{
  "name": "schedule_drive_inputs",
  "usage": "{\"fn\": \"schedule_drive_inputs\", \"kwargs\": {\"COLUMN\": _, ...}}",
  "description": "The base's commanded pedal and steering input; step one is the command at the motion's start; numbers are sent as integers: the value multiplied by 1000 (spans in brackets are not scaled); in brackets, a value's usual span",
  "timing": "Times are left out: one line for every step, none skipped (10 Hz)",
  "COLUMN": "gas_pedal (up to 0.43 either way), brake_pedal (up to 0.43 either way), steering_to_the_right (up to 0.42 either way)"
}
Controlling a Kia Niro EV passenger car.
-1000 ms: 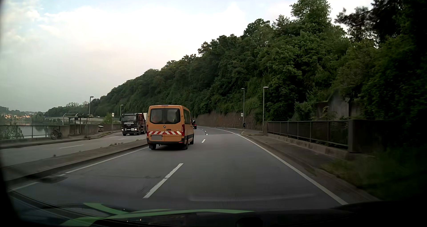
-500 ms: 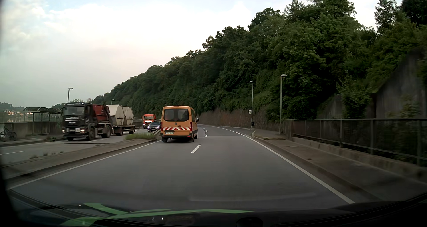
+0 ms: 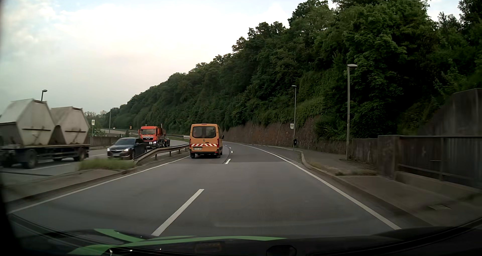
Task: Follow the waypoints while adhering to traffic rules and regulations
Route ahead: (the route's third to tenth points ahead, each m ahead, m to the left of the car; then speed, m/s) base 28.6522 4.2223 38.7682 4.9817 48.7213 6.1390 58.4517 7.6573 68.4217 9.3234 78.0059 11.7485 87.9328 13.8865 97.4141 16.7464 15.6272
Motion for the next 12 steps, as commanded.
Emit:
{"fn": "schedule_drive_inputs", "kwargs": {"gas_pedal": 79, "brake_pedal": 0, "steering_to_the_right": -9}}
{"fn": "schedule_drive_inputs", "kwargs": {"gas_pedal": 79, "brake_pedal": 0, "steering_to_the_right": -9}}
{"fn": "schedule_drive_inputs", "kwargs": {"gas_pedal": 87, "brake_pedal": 0, "steering_to_the_right": -9}}
{"fn": "schedule_drive_inputs", "kwargs": {"gas_pedal": 87, "brake_pedal": 0, "steering_to_the_right": -9}}
{"fn": "schedule_drive_inputs", "kwargs": {"gas_pedal": 98, "brake_pedal": 0, "steering_to_the_right": -9}}
{"fn": "schedule_drive_inputs", "kwargs": {"gas_pedal": 98, "brake_pedal": 0, "steering_to_the_right": -10}}
{"fn": "schedule_drive_inputs", "kwargs": {"gas_pedal": 110, "brake_pedal": 0, "steering_to_the_right": -12}}
{"fn": "schedule_drive_inputs", "kwargs": {"gas_pedal": 110, "brake_pedal": 0, "steering_to_the_right": -12}}
{"fn": "schedule_drive_inputs", "kwargs": {"gas_pedal": 110, "brake_pedal": 0, "steering_to_the_right": -14}}
{"fn": "schedule_drive_inputs", "kwargs": {"gas_pedal": 110, "brake_pedal": 0, "steering_to_the_right": -16}}
{"fn": "schedule_drive_inputs", "kwargs": {"gas_pedal": 110, "brake_pedal": 0, "steering_to_the_right": -18}}
{"fn": "schedule_drive_inputs", "kwargs": {"gas_pedal": 110, "brake_pedal": 0, "steering_to_the_right": -17}}
